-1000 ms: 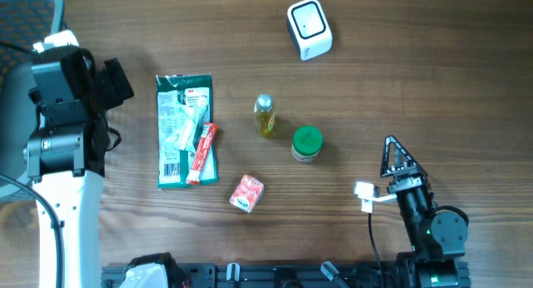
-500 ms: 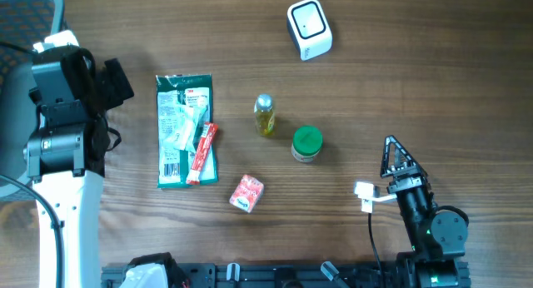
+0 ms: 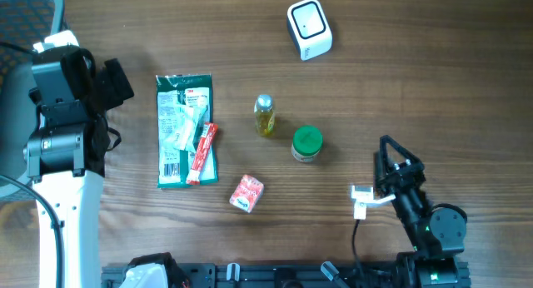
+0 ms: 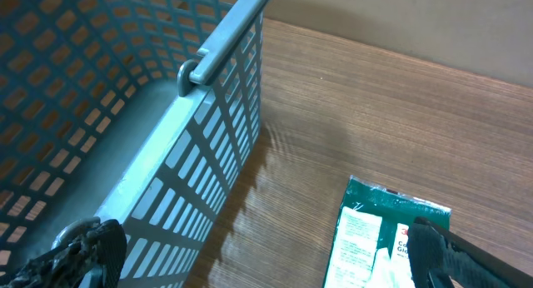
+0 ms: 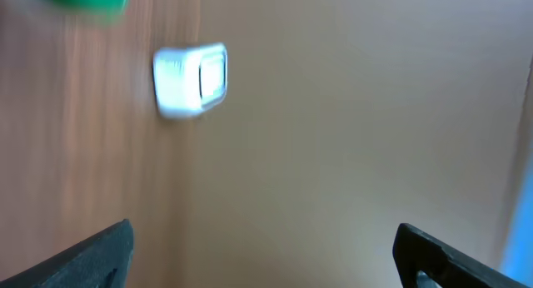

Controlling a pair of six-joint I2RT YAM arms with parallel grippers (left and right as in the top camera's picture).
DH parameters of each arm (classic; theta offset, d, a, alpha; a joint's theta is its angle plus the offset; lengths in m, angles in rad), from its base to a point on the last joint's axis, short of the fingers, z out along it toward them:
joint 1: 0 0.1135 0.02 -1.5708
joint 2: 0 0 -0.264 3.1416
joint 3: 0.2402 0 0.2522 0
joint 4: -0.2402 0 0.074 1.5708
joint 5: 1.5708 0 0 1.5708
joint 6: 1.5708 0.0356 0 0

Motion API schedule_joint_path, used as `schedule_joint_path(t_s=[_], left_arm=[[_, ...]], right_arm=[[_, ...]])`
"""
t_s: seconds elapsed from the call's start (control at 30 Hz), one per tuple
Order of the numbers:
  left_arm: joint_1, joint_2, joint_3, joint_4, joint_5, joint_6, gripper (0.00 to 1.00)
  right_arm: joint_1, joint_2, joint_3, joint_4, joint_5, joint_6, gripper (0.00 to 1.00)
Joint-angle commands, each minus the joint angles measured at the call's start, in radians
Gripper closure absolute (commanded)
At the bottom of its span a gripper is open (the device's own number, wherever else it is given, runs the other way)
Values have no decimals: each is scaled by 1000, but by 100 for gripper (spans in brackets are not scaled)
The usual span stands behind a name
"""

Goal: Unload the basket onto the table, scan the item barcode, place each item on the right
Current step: 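Lift the right gripper from rest and swing it toward the table centre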

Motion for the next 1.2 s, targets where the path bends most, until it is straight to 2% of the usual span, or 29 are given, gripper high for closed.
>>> schedule_joint_path(t_s=[0.0, 0.1, 0.17, 0.27, 0.47, 0.5, 0.6, 0.73, 0.77, 0.97, 1.17], left_arm=[[6, 1, 4, 2, 5, 2, 0], [6, 1, 4, 2, 5, 2, 0], [6, 1, 4, 2, 5, 2, 0], [6, 1, 4, 2, 5, 2, 0], [6, 1, 4, 2, 5, 2, 0], [6, 1, 4, 2, 5, 2, 0], [6, 1, 4, 2, 5, 2, 0], [6, 1, 4, 2, 5, 2, 0], [6, 1, 4, 2, 5, 2, 0], [6, 1, 4, 2, 5, 2, 0], [6, 1, 4, 2, 5, 2, 0]], right_arm=[[2, 8, -1, 21, -263, 534, 0], [2, 8, -1, 21, -311, 882, 0], [2, 8, -1, 26, -311, 1012, 0], [2, 8, -1, 23, -312, 1102, 1], [2, 8, -1, 7, -386, 1124, 0], [2, 8, -1, 2, -406, 1174, 0], [2, 8, -1, 0, -376, 1448, 0], [2, 8, 6, -10, -109, 1833, 0], [2, 8, 18, -23, -72, 1891, 0], [2, 22, 190, -146, 56, 1927, 0], [2, 237, 532, -380, 150, 1924, 0]])
